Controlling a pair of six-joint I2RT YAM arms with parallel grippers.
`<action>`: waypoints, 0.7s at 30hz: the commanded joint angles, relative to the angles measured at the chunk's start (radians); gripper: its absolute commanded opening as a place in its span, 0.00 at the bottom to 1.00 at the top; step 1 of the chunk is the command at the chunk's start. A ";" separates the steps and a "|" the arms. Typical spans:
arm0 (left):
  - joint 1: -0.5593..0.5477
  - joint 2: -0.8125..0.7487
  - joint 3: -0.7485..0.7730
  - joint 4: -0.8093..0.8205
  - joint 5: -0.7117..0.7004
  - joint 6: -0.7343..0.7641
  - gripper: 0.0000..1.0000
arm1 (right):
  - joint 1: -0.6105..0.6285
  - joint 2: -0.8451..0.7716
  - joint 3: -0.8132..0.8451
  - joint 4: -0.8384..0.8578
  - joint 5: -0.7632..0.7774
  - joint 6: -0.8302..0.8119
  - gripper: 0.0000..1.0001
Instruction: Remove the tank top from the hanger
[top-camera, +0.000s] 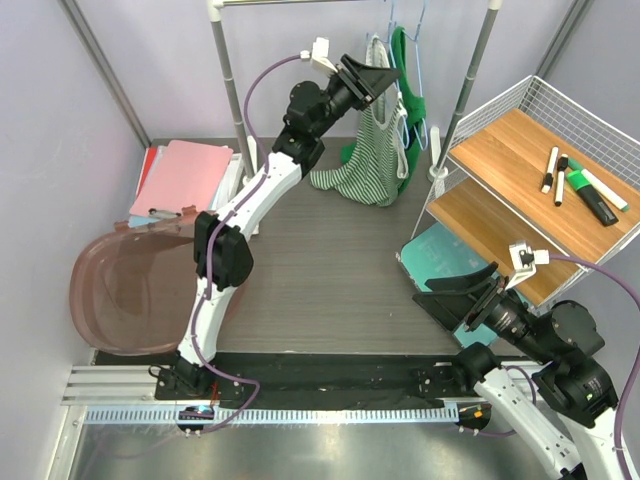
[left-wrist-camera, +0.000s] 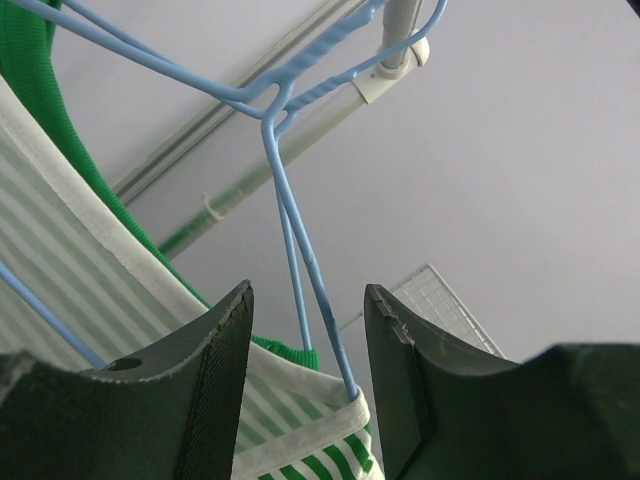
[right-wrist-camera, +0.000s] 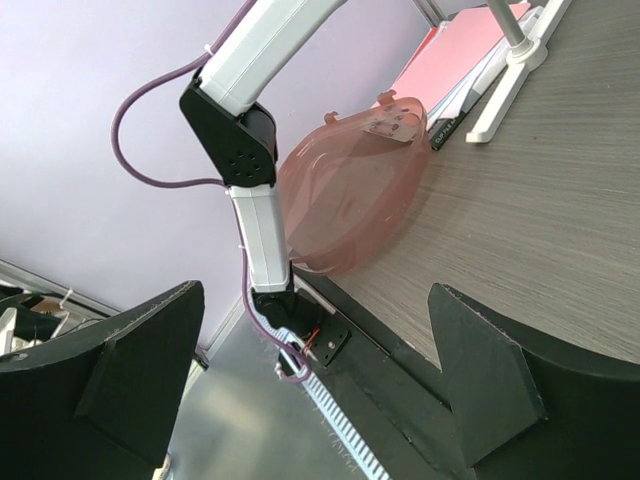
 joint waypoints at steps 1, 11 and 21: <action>-0.013 0.020 0.071 0.055 -0.035 0.008 0.48 | 0.002 -0.011 0.026 -0.001 0.008 0.013 1.00; -0.022 0.050 0.127 0.049 -0.059 -0.001 0.32 | 0.002 -0.021 0.043 -0.010 0.005 0.017 1.00; -0.024 0.015 0.187 -0.022 -0.075 0.019 0.10 | 0.002 -0.016 0.053 -0.014 0.004 0.016 1.00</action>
